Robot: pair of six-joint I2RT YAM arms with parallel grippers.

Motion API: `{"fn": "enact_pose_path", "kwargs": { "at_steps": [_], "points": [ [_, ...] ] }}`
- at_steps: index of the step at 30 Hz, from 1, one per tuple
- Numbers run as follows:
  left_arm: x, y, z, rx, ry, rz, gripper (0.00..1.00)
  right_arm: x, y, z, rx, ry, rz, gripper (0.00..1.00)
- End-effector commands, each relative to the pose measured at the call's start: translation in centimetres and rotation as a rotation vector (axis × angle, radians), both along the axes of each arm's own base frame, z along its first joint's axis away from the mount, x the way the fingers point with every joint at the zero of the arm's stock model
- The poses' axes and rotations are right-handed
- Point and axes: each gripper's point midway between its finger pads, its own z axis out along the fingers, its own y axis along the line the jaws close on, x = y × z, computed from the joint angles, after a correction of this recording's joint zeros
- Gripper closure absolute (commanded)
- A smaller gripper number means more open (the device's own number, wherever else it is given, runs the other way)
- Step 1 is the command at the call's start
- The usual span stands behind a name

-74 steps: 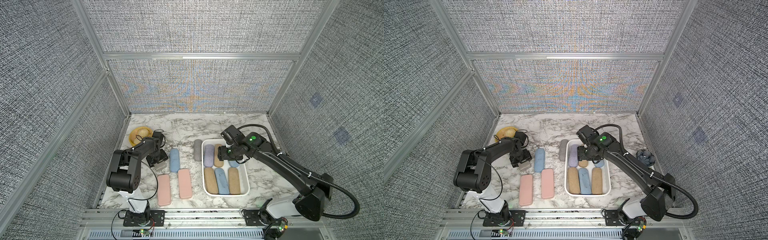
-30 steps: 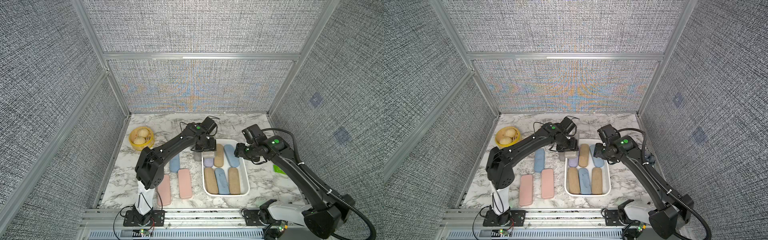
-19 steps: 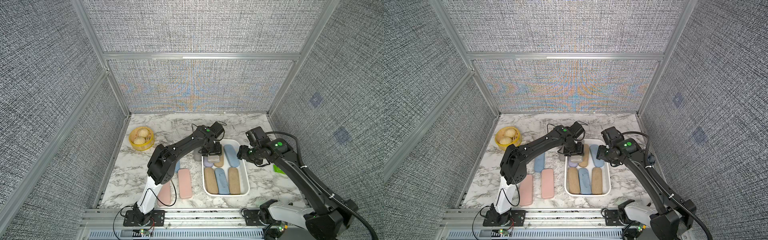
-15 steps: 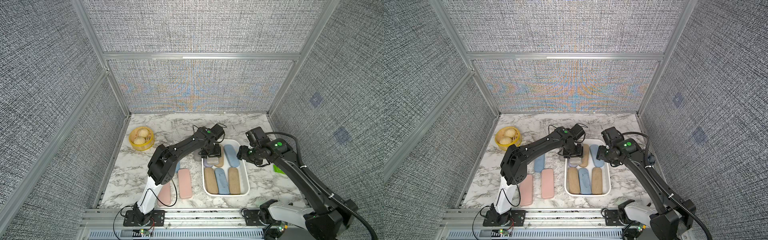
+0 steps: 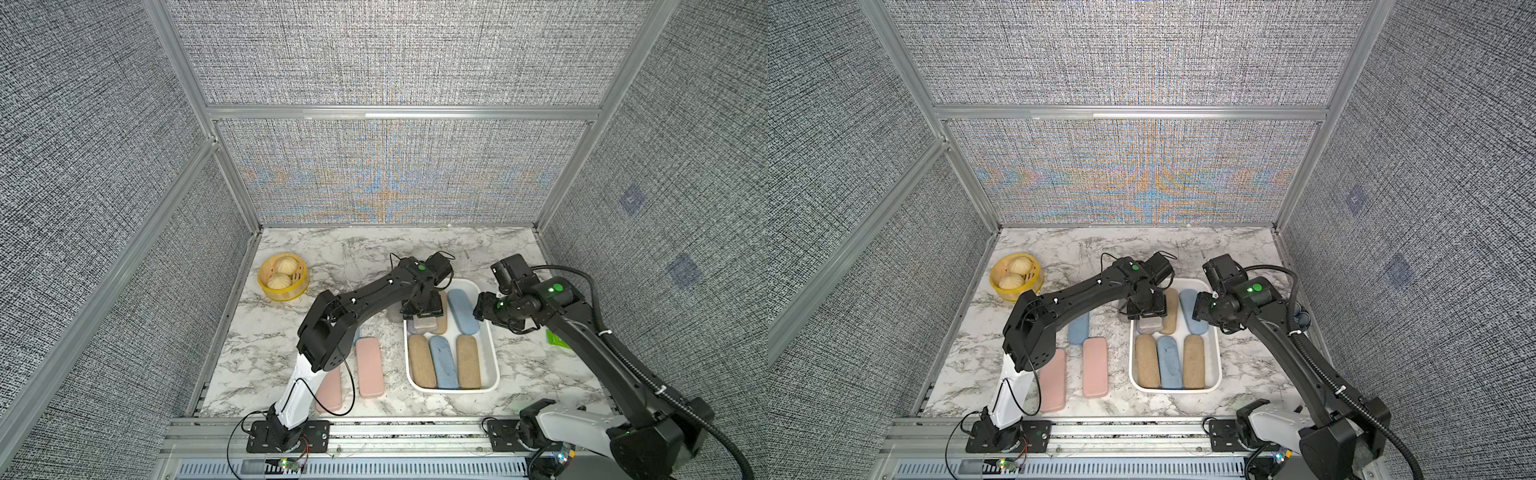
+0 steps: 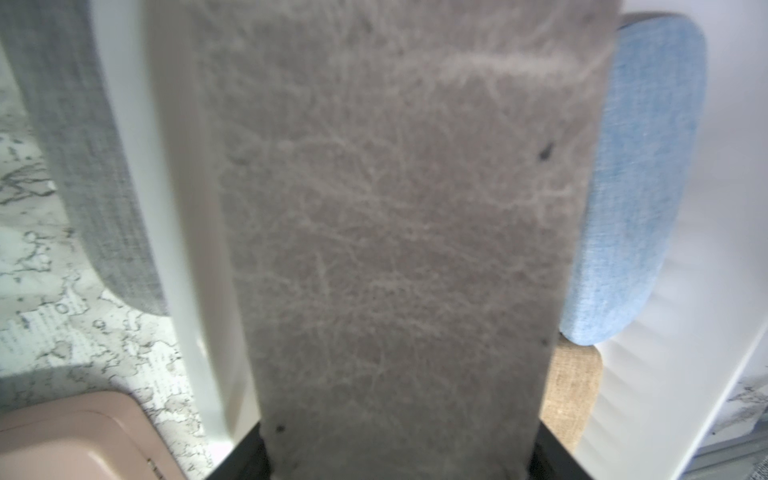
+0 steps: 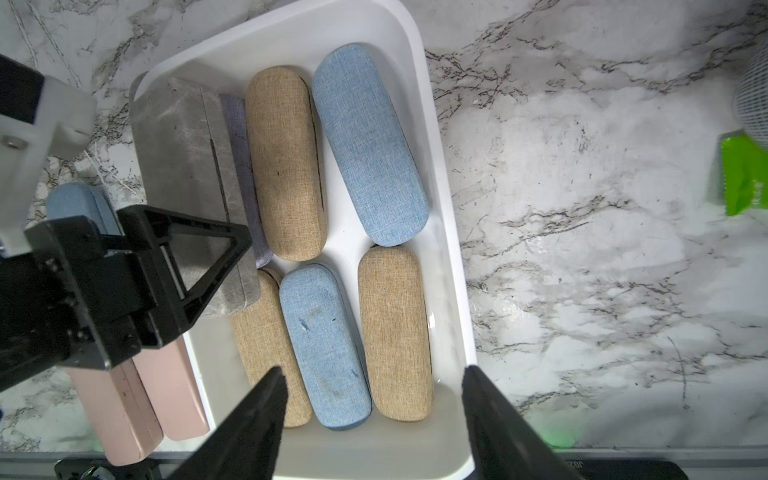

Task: Put the glasses cases into the storage boxes
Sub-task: Place the glasses case in the storage box.

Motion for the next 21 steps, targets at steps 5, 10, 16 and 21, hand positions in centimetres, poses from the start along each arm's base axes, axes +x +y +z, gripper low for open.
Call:
{"fn": "enact_pose_path", "kwargs": {
  "at_steps": [5, 10, 16, 21],
  "points": [
    [0.2, 0.1, -1.1, 0.029, 0.016, 0.026, 0.42, -0.3, -0.2, 0.2, -0.007, -0.006, 0.012, 0.32],
    [0.3, 0.4, -1.3, 0.046, 0.011, 0.034, 0.42, -0.3, -0.4, 0.3, -0.013, -0.010, 0.010, 0.32],
    [0.2, 0.0, -2.2, 0.053, 0.036, 0.011, 0.29, -0.3, -0.6, 0.3, -0.016, -0.009, 0.010, 0.32],
    [0.4, -0.2, -2.0, 0.044, 0.028, 0.013, 0.09, -0.3, -0.7, 0.6, -0.018, -0.015, 0.010, 0.32]
  ]
}}
